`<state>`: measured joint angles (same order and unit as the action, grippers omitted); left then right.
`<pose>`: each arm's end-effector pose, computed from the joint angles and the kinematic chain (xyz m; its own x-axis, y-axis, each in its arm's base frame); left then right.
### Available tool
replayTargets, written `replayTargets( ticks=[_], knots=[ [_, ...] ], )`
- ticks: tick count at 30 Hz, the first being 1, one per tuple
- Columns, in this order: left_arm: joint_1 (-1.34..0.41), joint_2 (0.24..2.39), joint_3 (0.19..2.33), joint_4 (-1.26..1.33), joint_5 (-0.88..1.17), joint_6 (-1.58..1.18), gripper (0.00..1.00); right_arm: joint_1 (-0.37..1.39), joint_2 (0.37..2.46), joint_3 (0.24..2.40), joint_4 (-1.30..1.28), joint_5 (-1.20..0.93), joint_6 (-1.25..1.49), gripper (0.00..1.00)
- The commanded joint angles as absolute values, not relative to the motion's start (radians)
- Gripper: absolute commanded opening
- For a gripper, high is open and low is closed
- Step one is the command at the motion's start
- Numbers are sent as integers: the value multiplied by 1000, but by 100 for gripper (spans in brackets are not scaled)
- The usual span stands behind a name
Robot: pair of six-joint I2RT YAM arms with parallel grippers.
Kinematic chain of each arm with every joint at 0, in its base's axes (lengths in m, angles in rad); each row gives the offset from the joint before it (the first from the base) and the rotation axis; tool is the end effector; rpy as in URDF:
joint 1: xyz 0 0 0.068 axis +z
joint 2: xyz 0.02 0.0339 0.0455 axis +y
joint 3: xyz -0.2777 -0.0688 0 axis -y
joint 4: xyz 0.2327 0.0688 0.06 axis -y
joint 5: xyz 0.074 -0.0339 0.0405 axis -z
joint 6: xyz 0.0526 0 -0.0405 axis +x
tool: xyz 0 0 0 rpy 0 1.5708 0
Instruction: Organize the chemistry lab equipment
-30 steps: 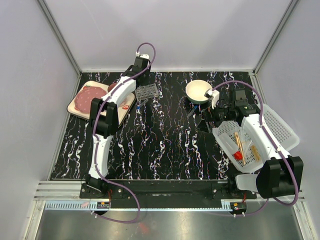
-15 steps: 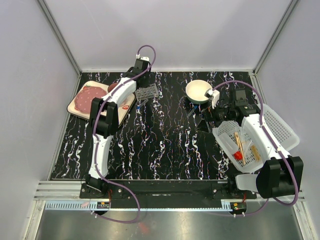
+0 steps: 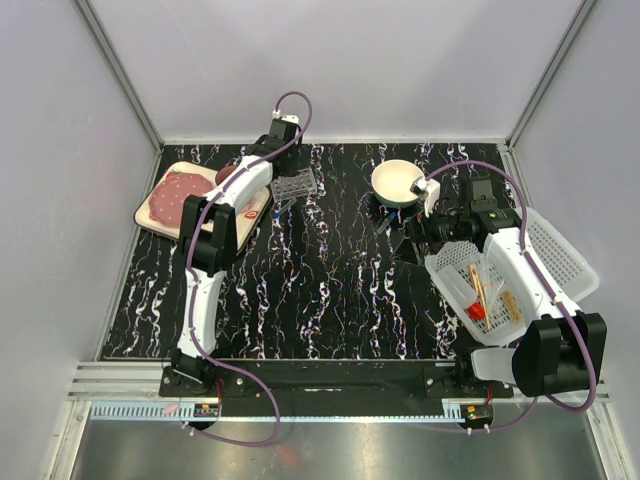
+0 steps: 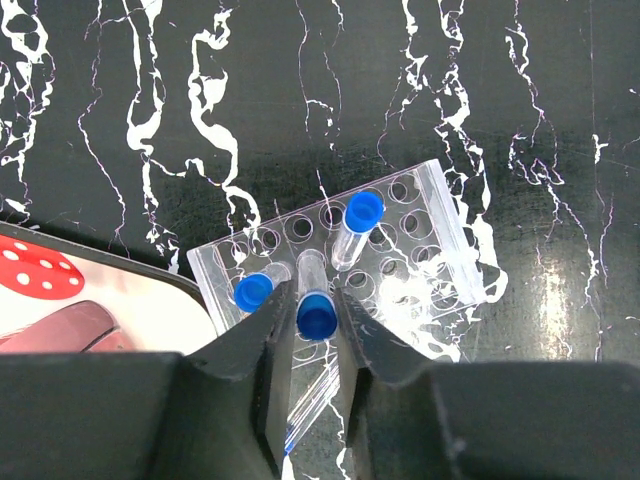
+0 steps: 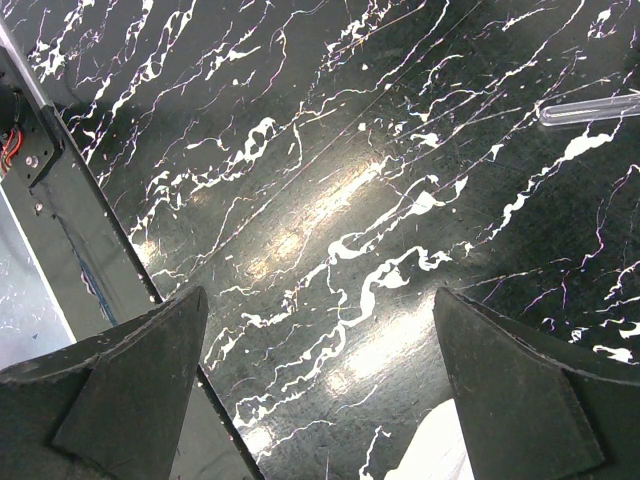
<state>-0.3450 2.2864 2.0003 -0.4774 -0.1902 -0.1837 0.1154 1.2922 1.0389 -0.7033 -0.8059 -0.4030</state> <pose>0.5051 -0.1709 0.2281 -0.6770 0.0527 -0.7341 0.0813 0.9967 -0.0034 0.2416 0.0662 0.2900 -0.5535 -0.3376 -0.7614 -0.7716 0.5518 0.3164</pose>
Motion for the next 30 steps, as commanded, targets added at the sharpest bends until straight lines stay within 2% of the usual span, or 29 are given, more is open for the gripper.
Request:
replayTargets(
  ticks=[1,5,12,18,23,27,28,30],
  knots=[
    [-339,2263,2008,-449,-184,-178,27,107,1285,1051,-683,-830,-397,100],
    [-339,2270,2028,-457,-187,-179,33,107,1285,1051,-683,-831,-396,100],
    [-339,2243,2056,-466,-169,-199,36,106,1285,1051,-686,-830,-394,100],
    [-339,2148,2040,-463,-138,-222,37,107,1281,1063,-701,-821,-393,100],
    [-337,1996,1919,-425,-126,-239,41,107,1301,1107,-742,-807,-411,100],
    [-331,1827,1746,-367,-140,-255,53,107,1319,1152,-776,-752,-422,100],
    [-325,1750,1668,-354,-146,-258,63,107,1322,1158,-776,-741,-422,100],
    [-316,1665,1582,-322,-166,-274,75,107,1330,1173,-793,-747,-426,100]
  ],
)
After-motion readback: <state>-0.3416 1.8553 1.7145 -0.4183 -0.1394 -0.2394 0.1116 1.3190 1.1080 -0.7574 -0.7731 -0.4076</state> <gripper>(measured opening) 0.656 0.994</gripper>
